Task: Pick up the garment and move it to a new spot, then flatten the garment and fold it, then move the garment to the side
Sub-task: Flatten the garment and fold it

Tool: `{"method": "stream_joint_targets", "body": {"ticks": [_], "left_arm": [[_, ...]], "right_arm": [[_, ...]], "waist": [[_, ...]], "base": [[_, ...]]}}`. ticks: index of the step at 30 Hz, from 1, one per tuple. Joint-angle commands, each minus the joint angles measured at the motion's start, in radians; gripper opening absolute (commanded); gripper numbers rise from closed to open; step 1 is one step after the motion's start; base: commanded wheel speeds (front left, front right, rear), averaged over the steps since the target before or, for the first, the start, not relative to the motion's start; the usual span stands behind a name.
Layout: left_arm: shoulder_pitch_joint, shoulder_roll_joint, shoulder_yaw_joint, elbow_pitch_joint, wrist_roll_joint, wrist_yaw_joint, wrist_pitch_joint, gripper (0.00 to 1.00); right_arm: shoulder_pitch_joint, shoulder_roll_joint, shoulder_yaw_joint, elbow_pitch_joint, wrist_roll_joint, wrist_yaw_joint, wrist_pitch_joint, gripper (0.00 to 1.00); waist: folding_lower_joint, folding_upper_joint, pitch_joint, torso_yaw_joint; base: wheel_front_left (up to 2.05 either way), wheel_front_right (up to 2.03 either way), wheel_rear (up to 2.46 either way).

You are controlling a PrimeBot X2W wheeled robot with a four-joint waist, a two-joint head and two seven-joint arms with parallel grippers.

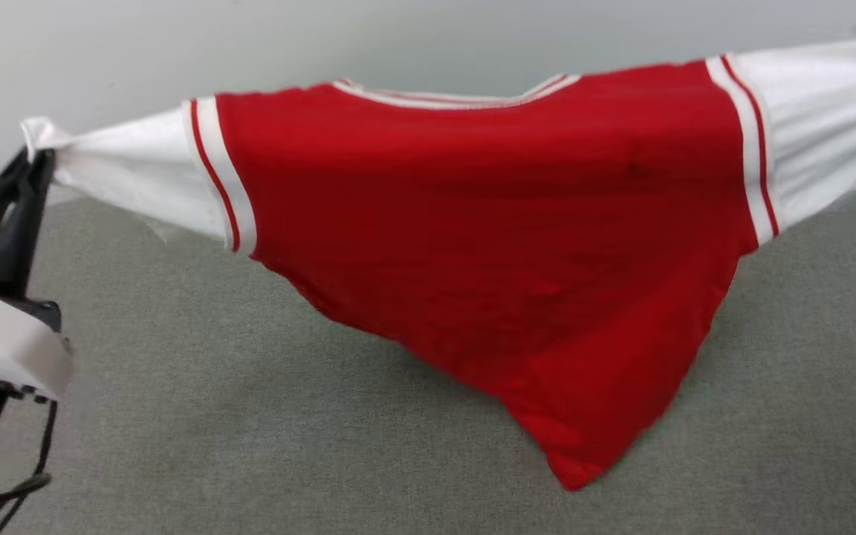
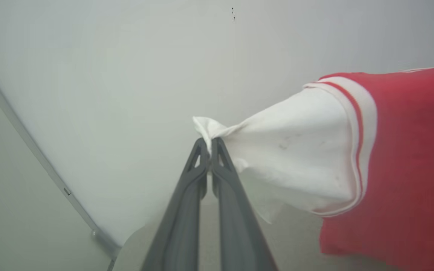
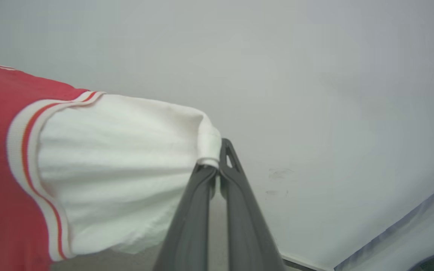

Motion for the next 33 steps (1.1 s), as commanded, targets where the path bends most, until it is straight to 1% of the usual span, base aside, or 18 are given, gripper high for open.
{"method": "stream_joint_targets", "body": {"ticks": [1,4,9,11,15,17,21,27,33], "left_arm": [[-0.029,0.020,0.018,-0.007,-0.004,-0.004,-0.001,0.00],[-0.078,0.045,0.048,-0.016,-0.012,0.000,0.009,0.00],[-0.192,0.083,0.092,-0.030,-0.016,0.008,0.015,0.00],[-0.243,0.096,0.098,-0.025,-0.028,0.003,0.018,0.00],[-0.353,0.126,0.094,0.022,-0.058,-0.020,0.034,0.00],[-0.413,0.149,0.092,0.053,-0.068,-0.037,0.036,0.00],[-0.551,0.168,0.067,0.137,-0.090,-0.071,0.024,0.00],[-0.786,0.151,-0.019,0.309,-0.085,-0.114,-0.032,0.00],[-1.029,0.105,-0.107,0.497,-0.046,-0.130,-0.114,0.00]], "right_arm": [[-0.040,-0.006,-0.006,-0.007,-0.011,-0.001,-0.018,0.00],[-0.105,-0.006,0.007,-0.019,-0.014,-0.001,-0.058,0.00],[-0.207,0.000,0.032,0.006,-0.016,-0.001,-0.090,0.00],[-0.251,0.005,0.041,0.020,-0.018,-0.001,-0.101,0.00],[-0.354,0.048,0.042,0.071,0.004,-0.001,-0.101,0.00],[-0.414,0.050,0.051,0.093,-0.008,-0.001,-0.104,0.00],[-0.540,0.045,0.083,0.152,-0.033,-0.001,-0.120,0.00],[-0.742,0.028,0.163,0.281,-0.085,-0.001,-0.155,0.00],[-0.951,0.029,0.227,0.423,-0.128,-0.001,-0.194,0.00]], "waist": [[0.0000,0.0000,0.001,-0.004],[0.0000,0.0000,0.008,-0.010],[0.0000,0.0000,0.044,-0.016],[0.0000,0.0000,0.067,-0.016],[0.0000,0.0000,0.117,-0.017],[0.0000,0.0000,0.156,-0.018],[0.0000,0.0000,0.242,-0.007],[0.0000,0.0000,0.364,0.023],[0.0000,0.0000,0.485,0.051]], "base": [[0.00,0.00,0.00],[0.00,0.00,0.00],[0.00,0.00,0.00],[0.00,0.00,0.00],[0.00,0.00,0.00],[0.00,0.00,0.00],[0.00,0.00,0.00],[0.00,0.00,0.00],[0.00,0.00,0.00]]}}
